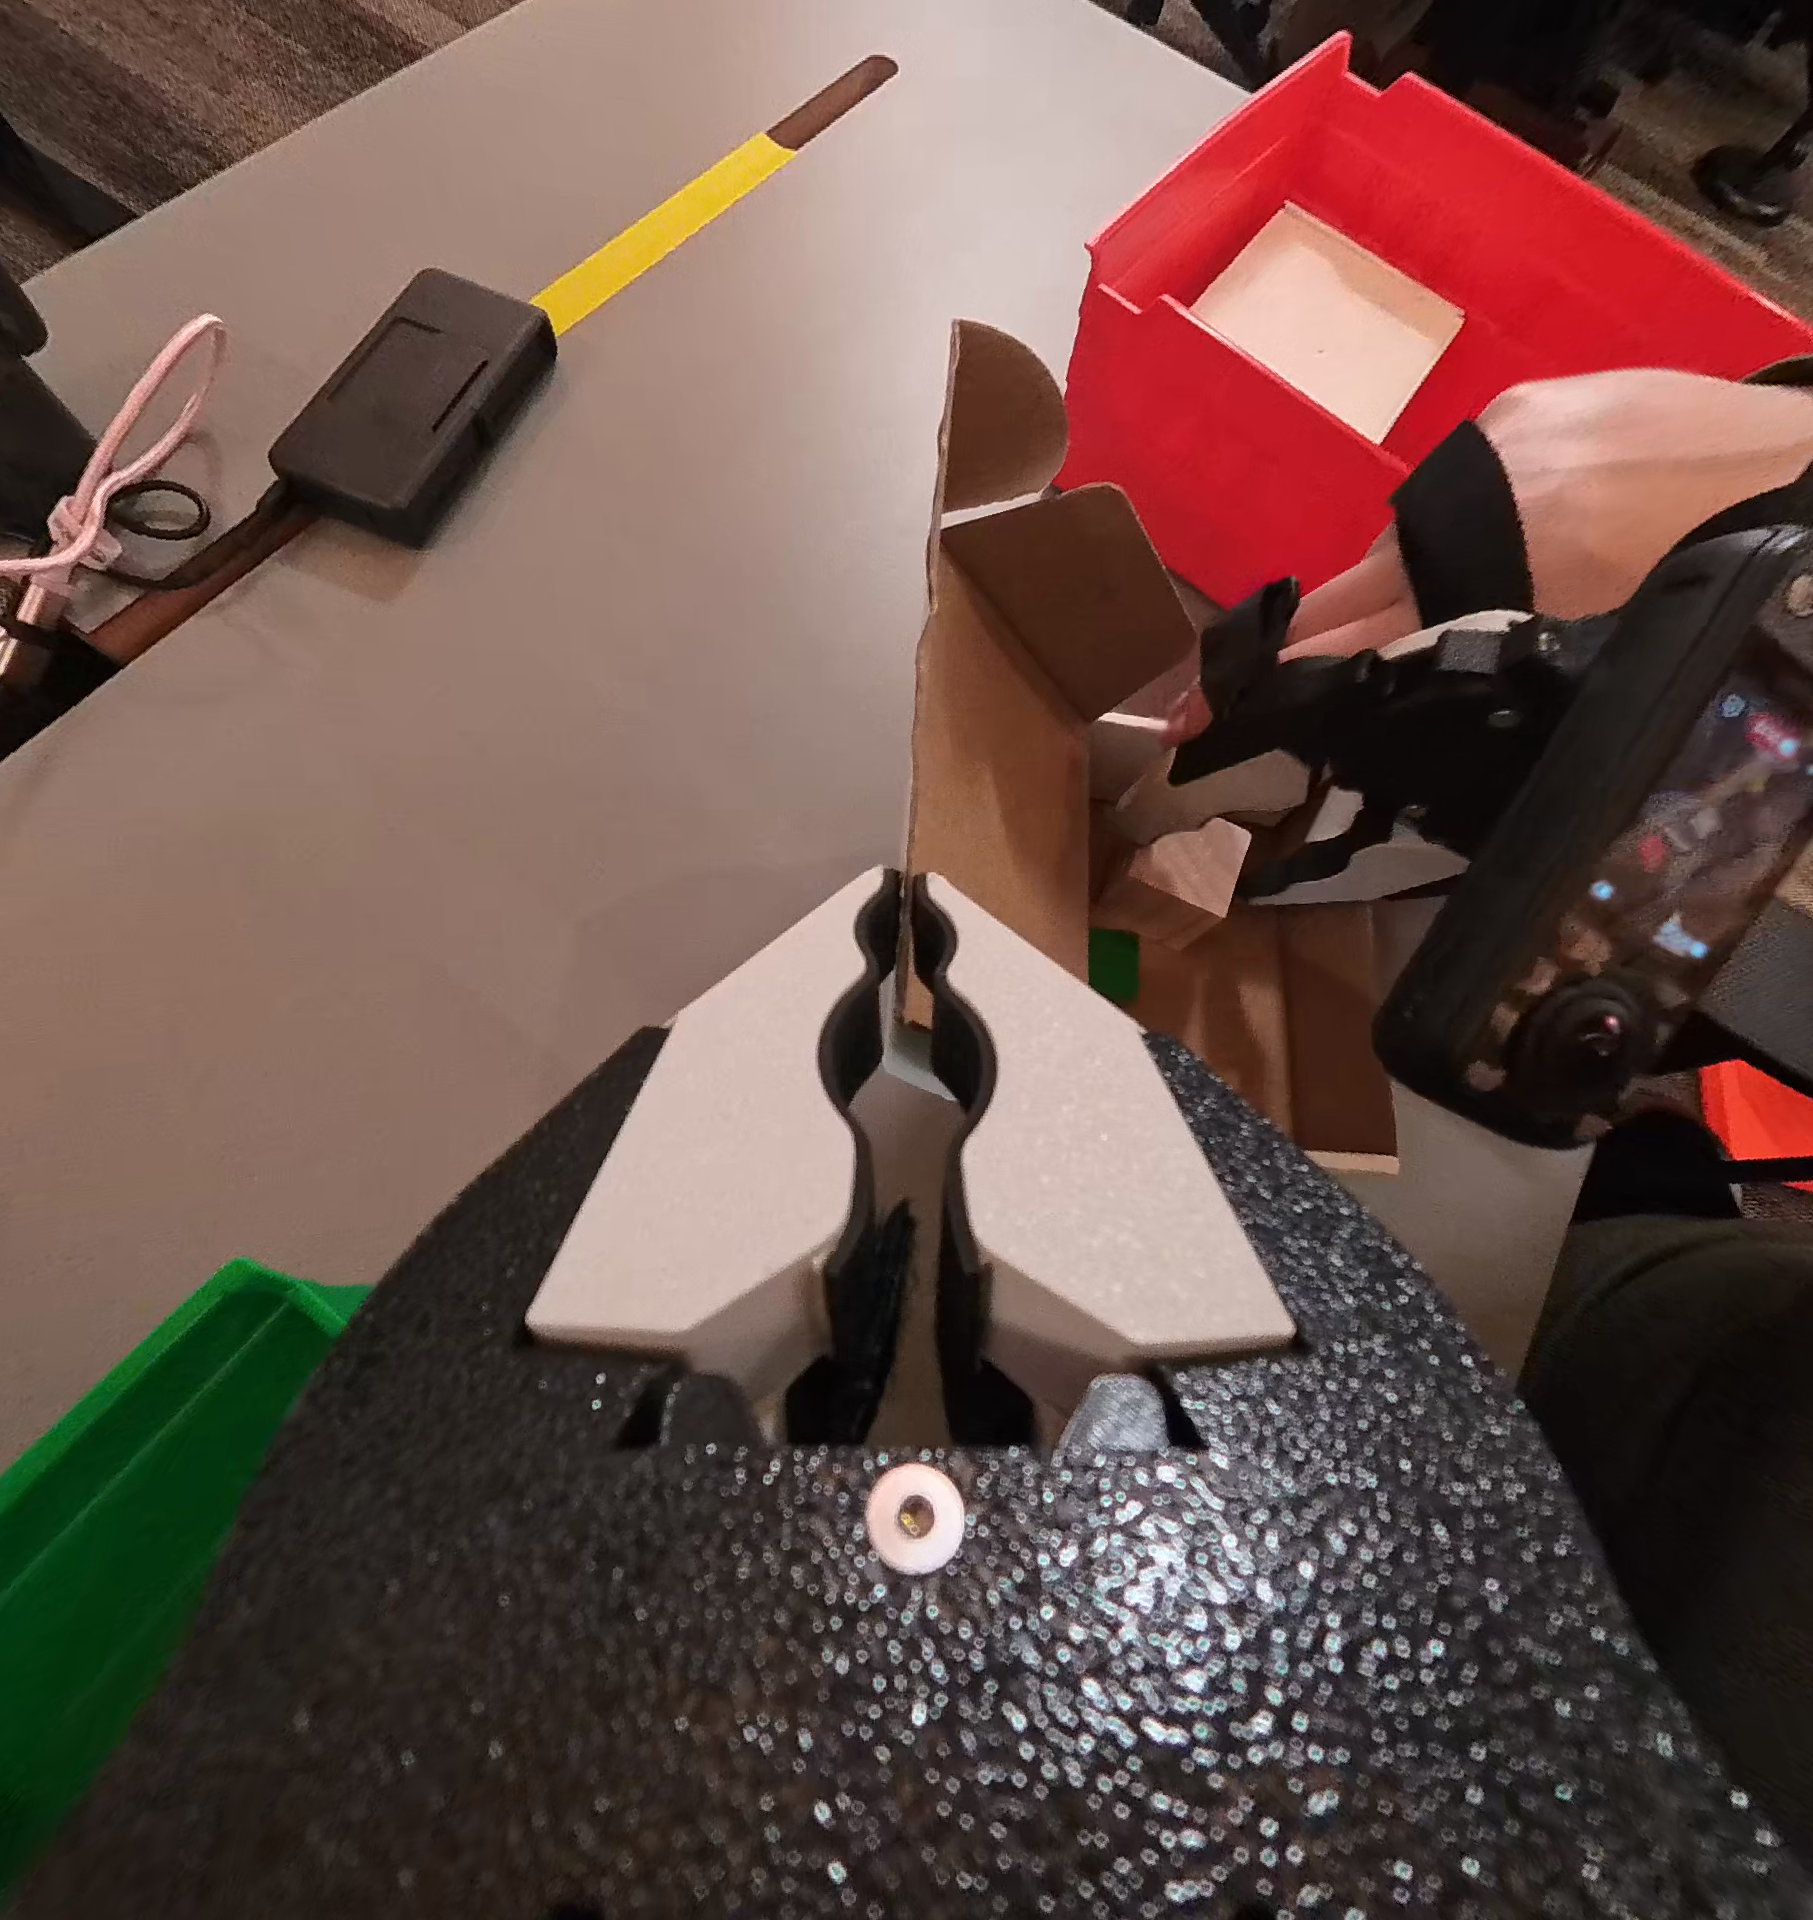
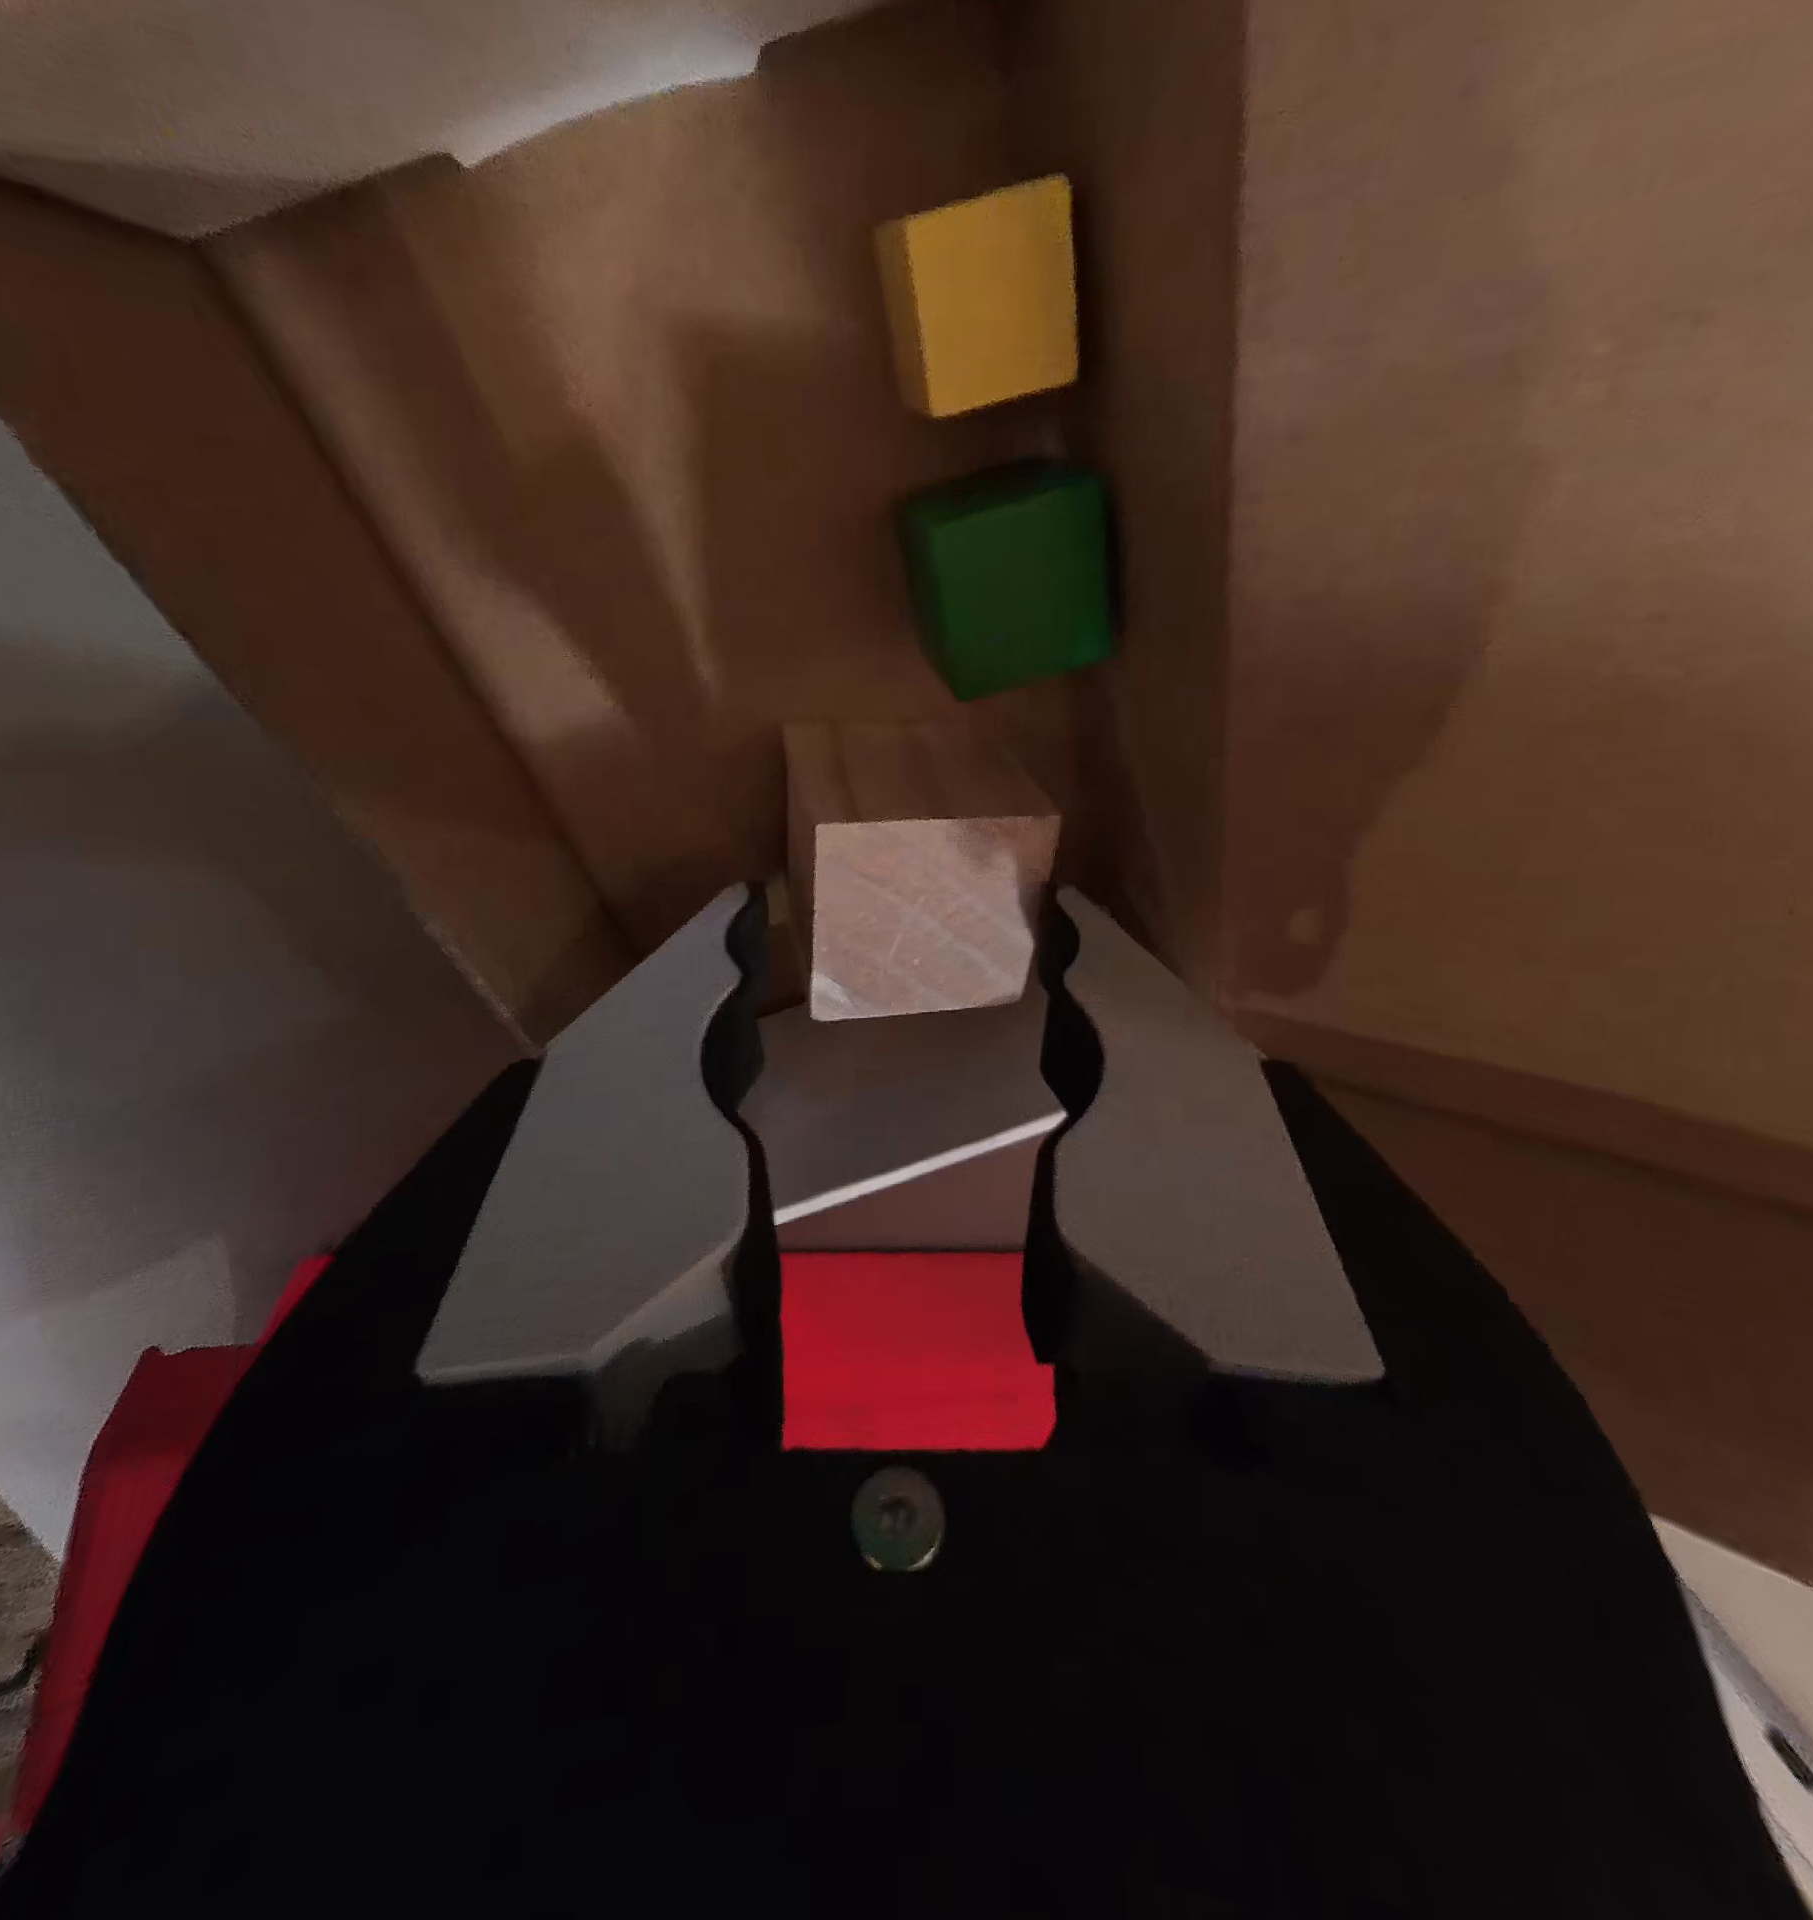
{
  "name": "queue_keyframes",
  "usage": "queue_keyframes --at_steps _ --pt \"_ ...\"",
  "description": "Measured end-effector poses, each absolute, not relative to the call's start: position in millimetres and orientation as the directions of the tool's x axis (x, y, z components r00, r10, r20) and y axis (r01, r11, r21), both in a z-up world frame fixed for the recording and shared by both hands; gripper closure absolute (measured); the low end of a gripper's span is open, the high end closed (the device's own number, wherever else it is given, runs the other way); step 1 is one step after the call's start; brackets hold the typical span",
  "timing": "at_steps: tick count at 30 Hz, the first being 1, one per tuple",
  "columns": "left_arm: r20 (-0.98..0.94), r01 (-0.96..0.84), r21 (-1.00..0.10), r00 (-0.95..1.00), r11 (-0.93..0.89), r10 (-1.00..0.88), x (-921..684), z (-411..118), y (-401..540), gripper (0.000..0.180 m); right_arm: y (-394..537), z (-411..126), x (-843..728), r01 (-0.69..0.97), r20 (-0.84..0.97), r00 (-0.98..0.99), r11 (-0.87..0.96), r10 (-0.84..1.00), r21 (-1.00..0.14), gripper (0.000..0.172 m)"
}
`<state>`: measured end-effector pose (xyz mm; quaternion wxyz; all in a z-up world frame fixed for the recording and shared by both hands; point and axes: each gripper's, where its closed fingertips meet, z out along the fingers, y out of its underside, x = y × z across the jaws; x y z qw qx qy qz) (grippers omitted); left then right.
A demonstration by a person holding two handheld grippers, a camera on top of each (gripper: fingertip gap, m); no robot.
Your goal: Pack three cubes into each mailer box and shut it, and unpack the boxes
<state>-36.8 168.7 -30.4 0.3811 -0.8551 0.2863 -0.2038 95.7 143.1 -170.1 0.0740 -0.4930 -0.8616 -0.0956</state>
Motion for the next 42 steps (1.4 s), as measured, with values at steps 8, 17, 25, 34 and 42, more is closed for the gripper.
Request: queue_keyframes --at_steps 8,17,25,34,42 --pt "0.130 -0.339 -0.763 0.754 -0.551 -0.644 -38.6 -32.1 168.1 0.180 125.7 -116.9 114.5 0.889 0.232 -0.448 0.457 0.863 0.015 0.127" --pt "0.130 -0.338 -0.763 0.755 -0.551 -0.643 -38.9 -32.9 168.6 0.180 158.2 -52.3 275.2 0.992 0.369 -0.104 0.068 0.924 0.110 0.127" --pt "0.131 -0.340 -0.762 0.752 -0.550 -0.646 -39.5 -33.6 168.5 0.180 192.6 -114.5 373.7 0.974 0.252 0.006 -0.062 0.968 0.217 0.127" --pt "0.122 -0.349 -0.761 0.750 -0.546 -0.650 -38.2 -33.6 168.4 0.180 187.2 -143.6 390.8 0.976 0.152 -0.015 -0.019 0.988 0.218 0.127" --pt "0.124 -0.352 -0.760 0.747 -0.547 -0.653 -38.3 -34.2 167.5 0.180 172.0 -156.7 397.3 0.969 0.056 -0.006 -0.008 0.998 0.246 0.127"
